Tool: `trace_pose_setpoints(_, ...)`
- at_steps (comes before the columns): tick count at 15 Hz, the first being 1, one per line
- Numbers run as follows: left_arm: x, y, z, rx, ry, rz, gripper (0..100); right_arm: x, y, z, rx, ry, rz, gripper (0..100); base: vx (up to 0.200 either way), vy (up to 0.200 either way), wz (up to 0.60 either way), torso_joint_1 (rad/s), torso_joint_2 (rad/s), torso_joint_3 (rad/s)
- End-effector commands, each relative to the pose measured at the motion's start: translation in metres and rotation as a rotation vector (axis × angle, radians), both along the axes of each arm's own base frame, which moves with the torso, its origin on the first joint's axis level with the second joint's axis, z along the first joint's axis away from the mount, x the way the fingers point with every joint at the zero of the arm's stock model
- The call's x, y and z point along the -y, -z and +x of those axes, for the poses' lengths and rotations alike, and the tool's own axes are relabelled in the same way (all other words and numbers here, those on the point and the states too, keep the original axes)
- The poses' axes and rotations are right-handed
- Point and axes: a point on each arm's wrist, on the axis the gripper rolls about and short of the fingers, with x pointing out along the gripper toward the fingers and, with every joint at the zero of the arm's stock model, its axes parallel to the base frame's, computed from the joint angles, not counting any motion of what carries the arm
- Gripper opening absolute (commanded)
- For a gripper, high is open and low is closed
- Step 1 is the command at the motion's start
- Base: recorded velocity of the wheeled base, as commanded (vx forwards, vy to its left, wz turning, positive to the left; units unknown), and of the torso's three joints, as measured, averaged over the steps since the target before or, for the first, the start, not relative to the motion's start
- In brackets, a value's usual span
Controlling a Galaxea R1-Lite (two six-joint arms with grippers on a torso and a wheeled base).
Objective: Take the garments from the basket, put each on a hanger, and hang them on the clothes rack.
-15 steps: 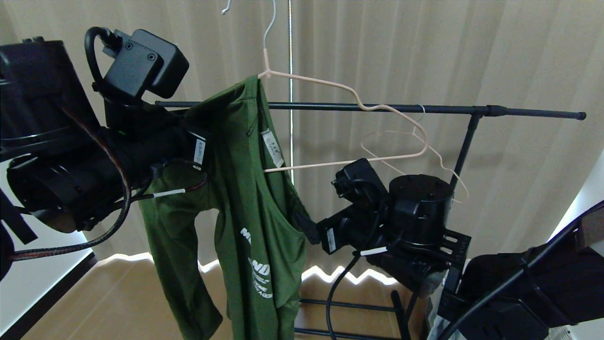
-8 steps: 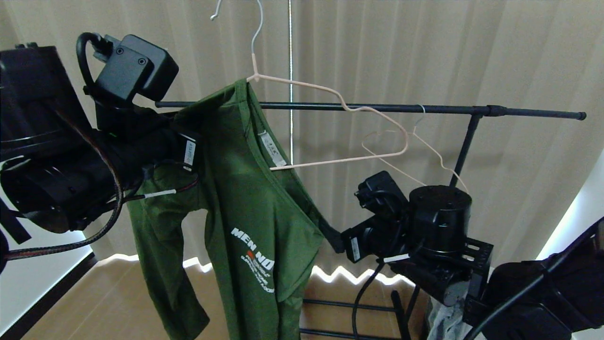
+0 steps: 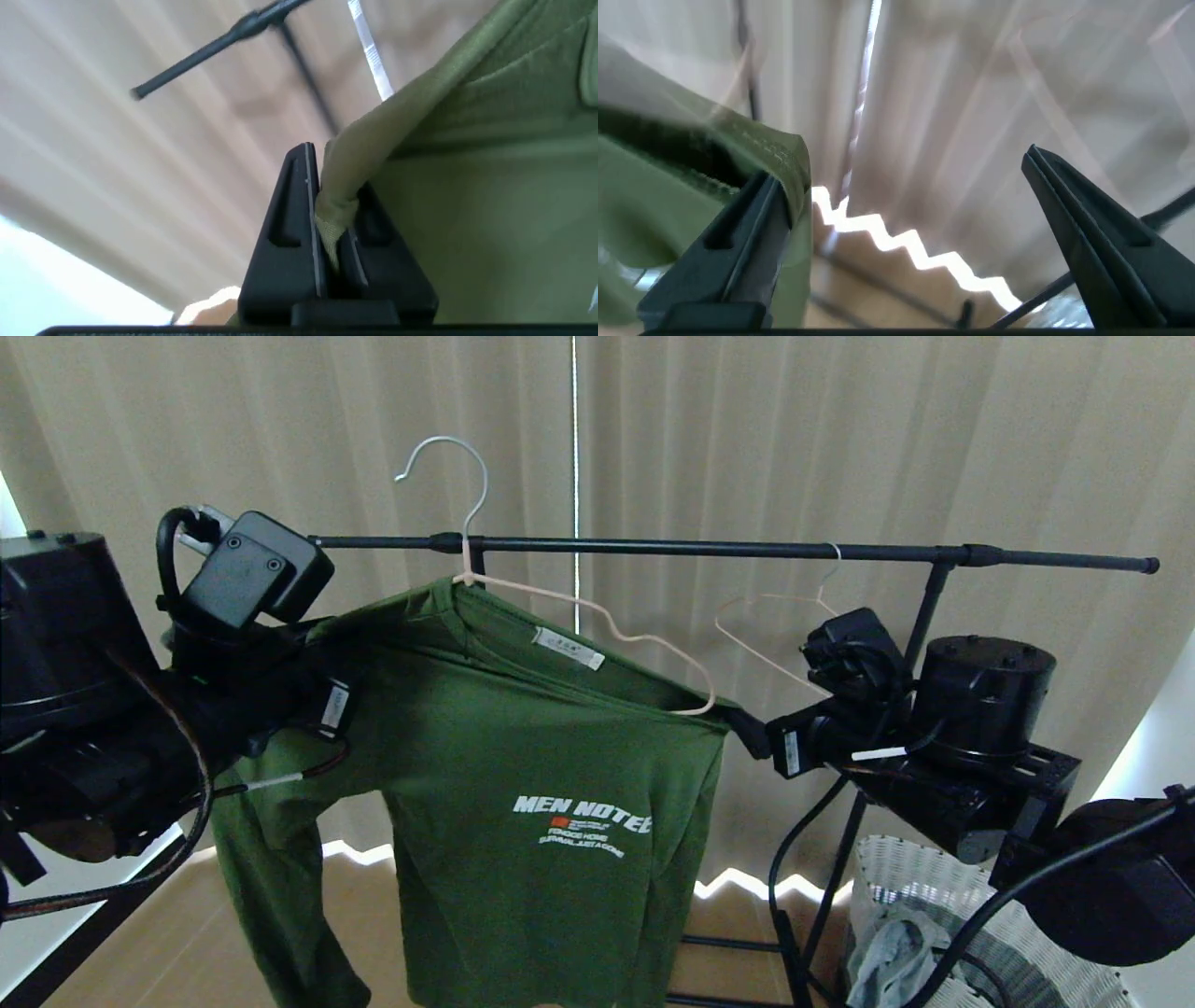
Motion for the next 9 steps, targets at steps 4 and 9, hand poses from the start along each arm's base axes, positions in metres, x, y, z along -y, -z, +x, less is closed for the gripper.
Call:
trace_pose_setpoints(4, -0.011, 0.007, -0.008, -0.006, -0.027, 0.056, 0, 0.005, -0.024, 0.009, 0.046, 0.025, 0.019, 100, 0.0, 0.0, 0.0, 0.0, 0.0, 0.0)
trace_pose_setpoints(9, -0.01, 0.013, -0.006, -0.026, -0.026, 0.067, 0, 0.0, -0.043, -0.01, 0.065, -0.028, 0.023, 100, 0.0, 0.0, 0.0, 0.0, 0.0, 0.0)
